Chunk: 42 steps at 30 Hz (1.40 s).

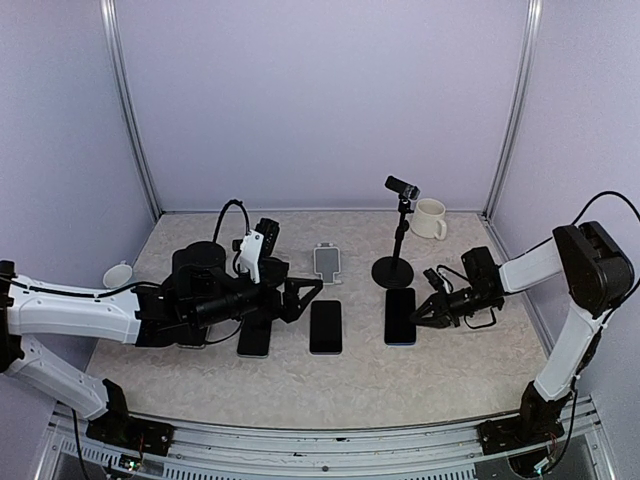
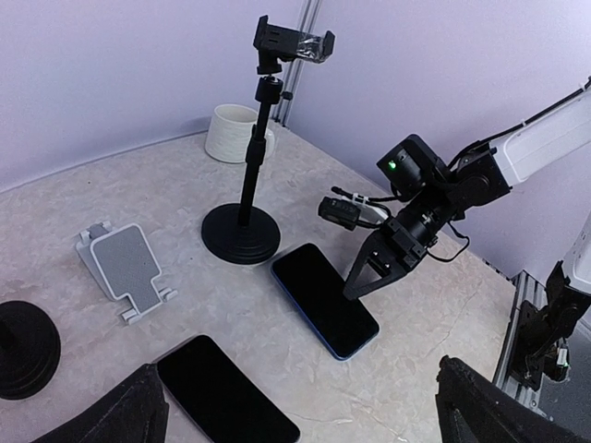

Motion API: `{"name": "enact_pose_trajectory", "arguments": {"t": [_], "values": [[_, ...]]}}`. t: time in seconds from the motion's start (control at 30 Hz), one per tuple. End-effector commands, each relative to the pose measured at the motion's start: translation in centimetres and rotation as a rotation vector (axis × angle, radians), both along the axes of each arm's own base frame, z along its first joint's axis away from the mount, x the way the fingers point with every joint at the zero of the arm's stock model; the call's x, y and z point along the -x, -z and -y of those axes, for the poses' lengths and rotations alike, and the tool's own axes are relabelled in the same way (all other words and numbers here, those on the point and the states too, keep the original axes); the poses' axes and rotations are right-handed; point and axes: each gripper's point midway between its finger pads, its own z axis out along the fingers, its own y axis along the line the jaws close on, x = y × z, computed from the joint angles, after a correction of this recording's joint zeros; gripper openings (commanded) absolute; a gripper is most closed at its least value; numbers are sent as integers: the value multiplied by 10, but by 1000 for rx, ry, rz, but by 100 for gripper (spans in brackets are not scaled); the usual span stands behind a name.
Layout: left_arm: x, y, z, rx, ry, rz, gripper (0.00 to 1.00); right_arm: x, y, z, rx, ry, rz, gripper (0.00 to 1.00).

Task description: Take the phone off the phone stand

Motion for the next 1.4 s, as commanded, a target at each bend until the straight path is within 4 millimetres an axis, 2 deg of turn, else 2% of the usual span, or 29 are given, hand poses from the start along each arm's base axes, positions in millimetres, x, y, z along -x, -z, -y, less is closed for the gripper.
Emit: {"name": "enact_pose_trajectory", "arguments": {"t": [0.0,0.13,0.23,0.43,0.53,0.63,0.7,0.73,0.87,1.0,1.1,1.23,1.37], "values": [[1,-8,-7,32,-13,6,99,17,26,10,66,-2,-62,4],[3,-20,-14,64,-27,23,99,22,30,9,72,-12,-79,8],[3,-24,-17,74,-31,26,99,19,30,10,80,-7,-68,15],[1,-24,-19,59,-47,17,99,15,26,13,101,5,-44,36],[-2,-24,-22,57,-69,2,99,11,16,14,110,11,-4,47],[-9,-24,-29,57,-97,-27,99,3,-2,17,122,33,70,62],[-17,-21,-37,37,-118,-49,99,-2,-13,19,133,48,105,80],[-22,-19,-42,41,-139,-79,99,-4,-19,21,136,54,124,86],[-44,-15,-67,37,-208,-141,99,-16,-43,27,162,85,216,96],[-70,-6,-102,18,-313,-223,99,-29,-78,32,182,133,333,99],[-84,-3,-129,11,-383,-269,99,-40,-114,35,185,172,440,100],[-95,-4,-165,9,-475,-297,99,-47,-154,46,208,243,565,100],[-98,-6,-197,3,-565,-312,99,-45,-182,51,207,279,668,100]]}}
